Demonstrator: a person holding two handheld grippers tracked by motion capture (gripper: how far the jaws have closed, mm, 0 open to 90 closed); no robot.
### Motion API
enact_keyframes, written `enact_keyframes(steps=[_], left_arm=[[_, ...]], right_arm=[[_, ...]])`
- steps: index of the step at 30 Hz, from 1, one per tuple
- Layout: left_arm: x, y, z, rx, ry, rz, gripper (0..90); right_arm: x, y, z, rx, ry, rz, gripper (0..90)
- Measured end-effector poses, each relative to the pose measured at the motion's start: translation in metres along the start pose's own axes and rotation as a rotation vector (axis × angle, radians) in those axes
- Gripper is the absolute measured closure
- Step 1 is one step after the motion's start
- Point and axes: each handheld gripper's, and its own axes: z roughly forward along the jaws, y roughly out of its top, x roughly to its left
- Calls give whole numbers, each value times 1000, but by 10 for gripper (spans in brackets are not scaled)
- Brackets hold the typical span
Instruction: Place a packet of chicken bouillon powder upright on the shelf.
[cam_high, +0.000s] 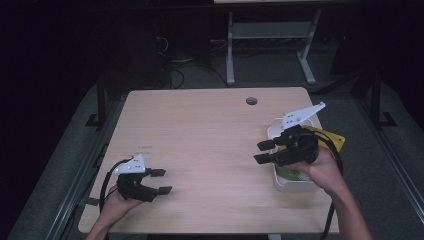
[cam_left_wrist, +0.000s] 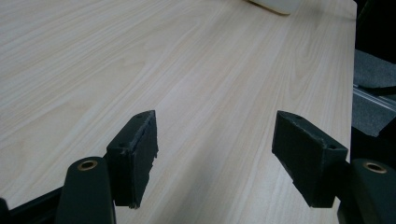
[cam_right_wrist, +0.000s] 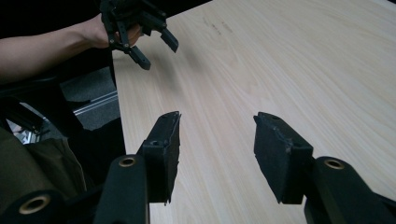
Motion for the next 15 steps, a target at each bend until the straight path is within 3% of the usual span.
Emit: enact_keyframes(steps=[15], left_arm=[[2, -1, -1, 8, 9, 1, 301]], right_arm=[[12, 6, 43, 25, 61, -12, 467]])
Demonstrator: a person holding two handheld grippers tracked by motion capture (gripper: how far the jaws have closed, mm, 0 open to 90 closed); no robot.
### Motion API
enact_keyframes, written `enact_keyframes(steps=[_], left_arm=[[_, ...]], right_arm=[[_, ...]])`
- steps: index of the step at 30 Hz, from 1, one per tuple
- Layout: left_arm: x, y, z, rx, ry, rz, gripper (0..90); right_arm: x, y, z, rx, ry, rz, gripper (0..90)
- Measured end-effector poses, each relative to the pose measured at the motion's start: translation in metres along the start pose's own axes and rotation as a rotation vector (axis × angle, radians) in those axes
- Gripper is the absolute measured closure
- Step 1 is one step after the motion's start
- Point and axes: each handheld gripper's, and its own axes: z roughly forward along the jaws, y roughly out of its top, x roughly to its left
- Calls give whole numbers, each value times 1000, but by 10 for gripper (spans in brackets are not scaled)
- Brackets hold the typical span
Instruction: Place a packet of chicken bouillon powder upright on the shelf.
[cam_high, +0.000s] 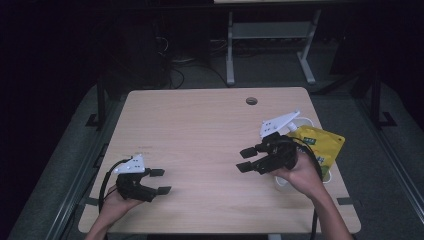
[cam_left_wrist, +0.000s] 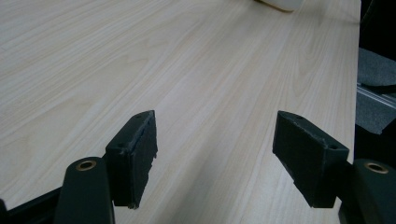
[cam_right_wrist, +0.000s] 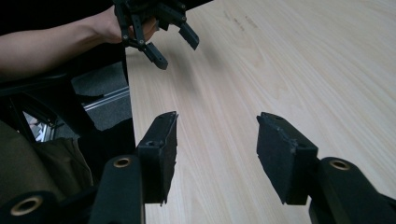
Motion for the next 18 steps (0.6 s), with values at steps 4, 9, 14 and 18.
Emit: enact_keyframes(steps=[4, 9, 14, 18], left_arm=[[0, 0, 1, 4, 1, 0, 297], [0, 0, 1, 9, 2, 3, 293], [0, 0, 1, 10, 5, 7, 293], [0, -1, 1, 15, 8, 10, 289]], right_arm=[[3, 1, 10, 13, 6, -8, 463], [6, 1, 25, 22, 27, -6, 457], [8, -1, 43, 45, 47, -8, 457], [9, -3, 59, 69, 59, -17, 452]])
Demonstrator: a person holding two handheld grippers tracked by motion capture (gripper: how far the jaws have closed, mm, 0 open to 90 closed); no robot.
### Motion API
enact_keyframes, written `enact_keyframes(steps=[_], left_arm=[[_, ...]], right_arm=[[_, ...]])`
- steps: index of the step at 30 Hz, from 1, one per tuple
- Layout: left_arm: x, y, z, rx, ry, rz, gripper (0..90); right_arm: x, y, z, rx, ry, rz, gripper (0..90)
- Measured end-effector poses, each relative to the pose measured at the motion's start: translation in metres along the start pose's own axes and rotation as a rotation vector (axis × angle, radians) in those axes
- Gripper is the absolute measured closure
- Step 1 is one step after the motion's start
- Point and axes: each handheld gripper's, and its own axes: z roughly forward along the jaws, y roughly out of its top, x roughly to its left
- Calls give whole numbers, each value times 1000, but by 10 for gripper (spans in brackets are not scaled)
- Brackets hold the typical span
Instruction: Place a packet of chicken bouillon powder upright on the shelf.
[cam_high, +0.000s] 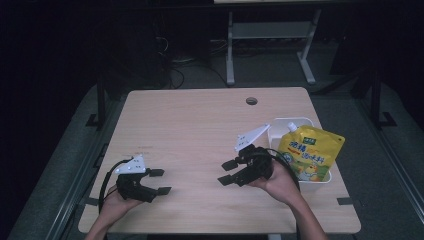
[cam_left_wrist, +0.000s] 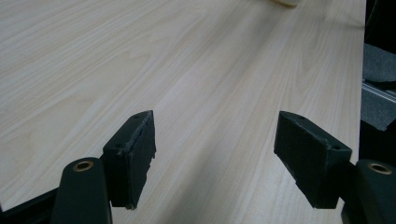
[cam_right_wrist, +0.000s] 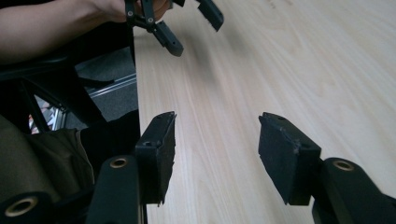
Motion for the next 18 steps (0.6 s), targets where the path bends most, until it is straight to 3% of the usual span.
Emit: enact_keyframes(steps=[18], left_arm=[[2, -4, 0, 6, 10, -6, 285]], right_arm=[[4, -3, 44, 25, 59, -7, 432]])
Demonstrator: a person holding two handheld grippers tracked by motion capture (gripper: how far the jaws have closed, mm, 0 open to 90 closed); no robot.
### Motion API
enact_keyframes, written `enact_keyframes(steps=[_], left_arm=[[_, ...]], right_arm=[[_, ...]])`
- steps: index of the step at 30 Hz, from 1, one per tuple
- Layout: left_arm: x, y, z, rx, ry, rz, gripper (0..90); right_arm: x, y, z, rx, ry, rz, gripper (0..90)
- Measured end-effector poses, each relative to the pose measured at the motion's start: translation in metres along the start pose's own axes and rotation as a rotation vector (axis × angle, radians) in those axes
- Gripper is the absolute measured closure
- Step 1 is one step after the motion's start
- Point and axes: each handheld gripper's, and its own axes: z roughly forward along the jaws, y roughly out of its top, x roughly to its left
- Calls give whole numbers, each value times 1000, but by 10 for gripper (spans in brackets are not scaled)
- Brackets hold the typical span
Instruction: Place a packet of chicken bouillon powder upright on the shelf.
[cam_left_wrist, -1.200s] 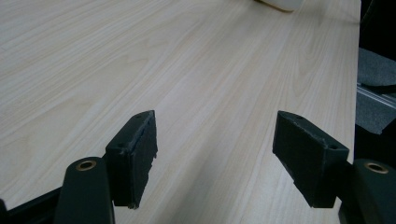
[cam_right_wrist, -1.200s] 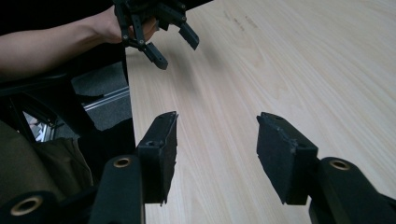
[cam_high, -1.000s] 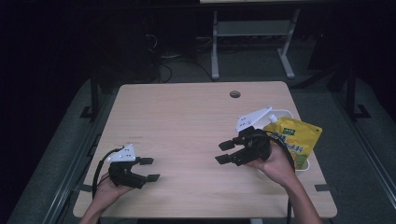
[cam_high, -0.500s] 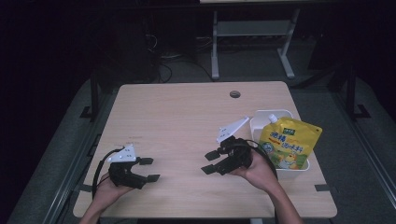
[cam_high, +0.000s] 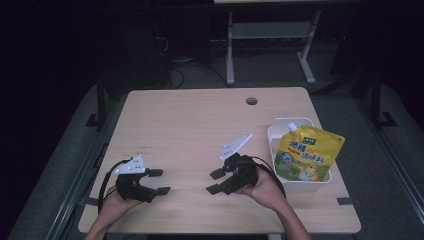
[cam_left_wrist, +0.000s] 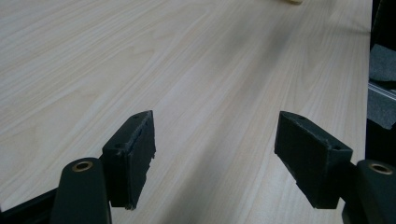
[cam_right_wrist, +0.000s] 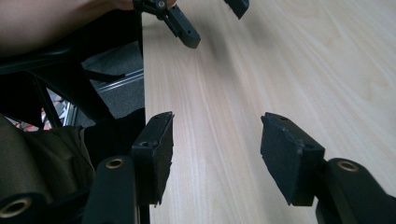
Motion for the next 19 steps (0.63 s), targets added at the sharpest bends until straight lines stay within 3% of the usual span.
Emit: enact_keyframes(steps=[13, 19], left_arm=[[-1, -1, 2, 13, 6, 10, 284], [-1, -2, 4, 22, 9, 14, 282]], right_arm=[[-1, -17, 29, 18, 26, 11, 411], [3, -25, 40, 19, 14, 11, 329]])
